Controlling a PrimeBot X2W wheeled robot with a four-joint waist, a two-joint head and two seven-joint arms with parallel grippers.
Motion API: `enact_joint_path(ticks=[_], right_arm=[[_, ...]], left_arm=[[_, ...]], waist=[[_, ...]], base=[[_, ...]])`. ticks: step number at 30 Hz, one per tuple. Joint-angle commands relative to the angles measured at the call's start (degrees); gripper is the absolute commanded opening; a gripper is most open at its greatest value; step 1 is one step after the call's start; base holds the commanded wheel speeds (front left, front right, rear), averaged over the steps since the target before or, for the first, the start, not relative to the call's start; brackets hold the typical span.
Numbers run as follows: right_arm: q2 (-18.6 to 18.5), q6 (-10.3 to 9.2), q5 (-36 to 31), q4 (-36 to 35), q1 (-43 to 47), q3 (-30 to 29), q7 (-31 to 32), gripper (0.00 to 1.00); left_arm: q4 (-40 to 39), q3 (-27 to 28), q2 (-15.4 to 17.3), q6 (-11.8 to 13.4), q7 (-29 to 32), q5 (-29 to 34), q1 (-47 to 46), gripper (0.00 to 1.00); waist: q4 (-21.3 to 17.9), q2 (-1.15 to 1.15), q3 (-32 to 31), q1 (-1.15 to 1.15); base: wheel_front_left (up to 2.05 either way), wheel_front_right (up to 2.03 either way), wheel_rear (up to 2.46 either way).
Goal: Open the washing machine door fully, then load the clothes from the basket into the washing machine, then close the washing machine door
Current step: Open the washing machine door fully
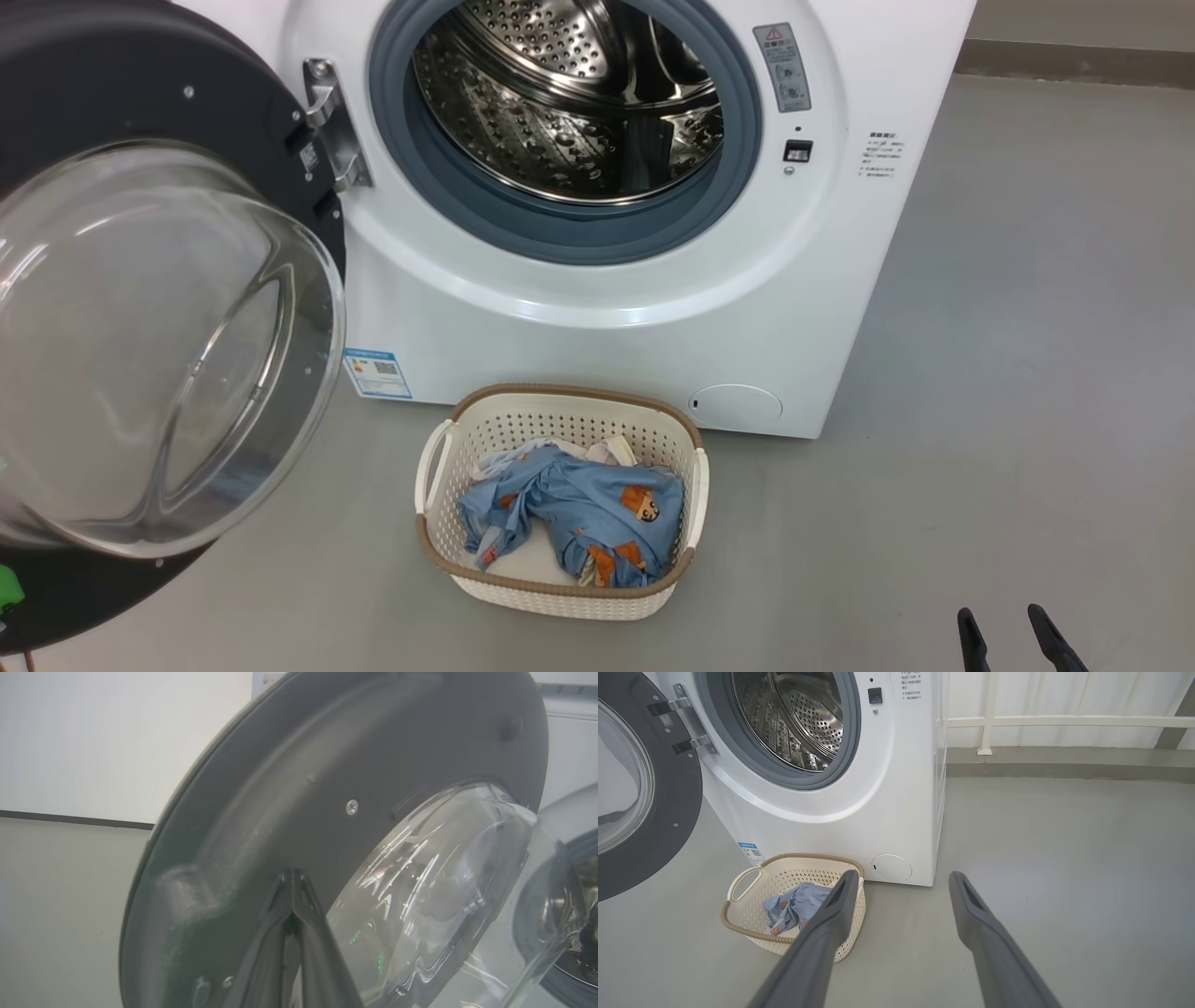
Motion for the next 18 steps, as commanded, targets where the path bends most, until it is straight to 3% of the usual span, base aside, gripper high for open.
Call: enact_joint_path(ticks=[1,6,10,13,15,16,18], right_arm=[[-0.9,0.16,0.2,-1.1,-1.3,1.5,-0.7,1.0],[-0.9,0.16,0.5,-0.8,-1.4,1.5,-0.7,1.0],[-0.9,0.16,0.6,-0.9,-1.2,1.2,-0.7,1.0],[-0.9,0.16,0.5,-1.1,-1.3,1.0,-0.7,1.0],[-0.9,0.16,0.2,-1.3,-1.6,1.0,-0.7,1.0],[-0.9,0.16,0.1,-1.4,-1.8,1.0,-0.7,1.0],[-0.9,0.16,0.0,-1.6,-2.2,1.0,-0.7,1.0]], left_arm=[[-1.8,2.8,2.3,0.0,-0.4,0.7,-2.4,0.0],[-4.2,4.9,0.3,-0.6,-0.4,0.4,-0.8,0.0],[-10.6,5.3,-1.3,-2.3,-0.4,-0.5,1.0,0.02],[-16.5,4.5,-2.1,-3.4,-0.2,-0.9,2.5,0.49],[-20.9,3.8,-2.5,-4.1,0.5,-1.1,3.6,0.95],[-23.0,3.5,-2.8,-4.2,1.0,-1.3,4.1,1.0],[-27.1,2.6,-3.6,-4.9,2.3,-2.0,5.2,1.0]], waist=[[-0.3,0.0,0.0,0.0],[-0.8,0.0,-0.4,0.0],[-0.8,0.0,-0.6,0.0],[-0.7,0.0,-0.6,0.0],[-0.8,0.0,-0.5,0.0],[-0.9,0.0,-0.4,0.0],[-1.2,0.0,-0.3,0.0]], base=[[0.0,0.0,0.0],[0.0,0.0,0.0],[0.0,0.0,0.0],[0.0,0.0,0.0],[0.0,0.0,0.0],[0.0,0.0,0.0],[0.0,0.0,0.0]])
